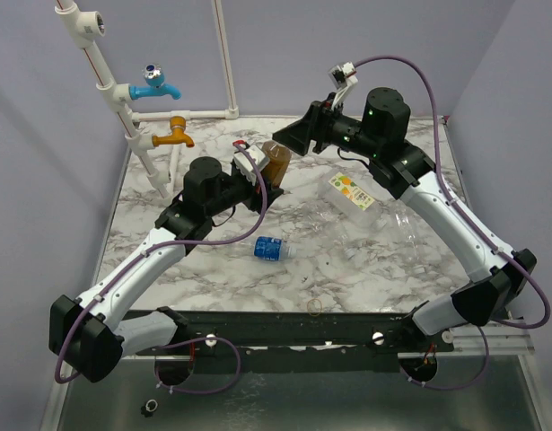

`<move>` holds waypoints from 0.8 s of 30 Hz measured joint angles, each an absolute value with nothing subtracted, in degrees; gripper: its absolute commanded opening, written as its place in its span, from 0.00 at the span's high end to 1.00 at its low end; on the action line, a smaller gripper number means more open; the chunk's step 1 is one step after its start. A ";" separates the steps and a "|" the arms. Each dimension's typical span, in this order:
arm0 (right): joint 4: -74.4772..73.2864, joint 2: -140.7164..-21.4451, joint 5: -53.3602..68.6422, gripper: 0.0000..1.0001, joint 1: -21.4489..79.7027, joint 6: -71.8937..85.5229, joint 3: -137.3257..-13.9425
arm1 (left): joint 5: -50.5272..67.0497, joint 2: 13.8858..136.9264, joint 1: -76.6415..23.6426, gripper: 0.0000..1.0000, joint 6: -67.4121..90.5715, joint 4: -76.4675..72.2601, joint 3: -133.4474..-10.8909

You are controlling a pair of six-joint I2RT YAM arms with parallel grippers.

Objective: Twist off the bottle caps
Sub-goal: Unscrew the bottle cap from the plastic bottle.

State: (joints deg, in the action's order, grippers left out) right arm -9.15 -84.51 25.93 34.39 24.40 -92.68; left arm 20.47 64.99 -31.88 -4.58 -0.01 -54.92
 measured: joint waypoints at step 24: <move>-3.03 -73.17 45.60 0.77 34.39 15.00 -84.51 | 43.20 61.01 -32.75 1.00 -0.86 -0.54 -54.83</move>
State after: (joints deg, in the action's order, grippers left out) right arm -3.03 -73.17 45.60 34.39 15.00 -84.51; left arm 43.20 61.01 -32.75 -0.86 -0.54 -54.83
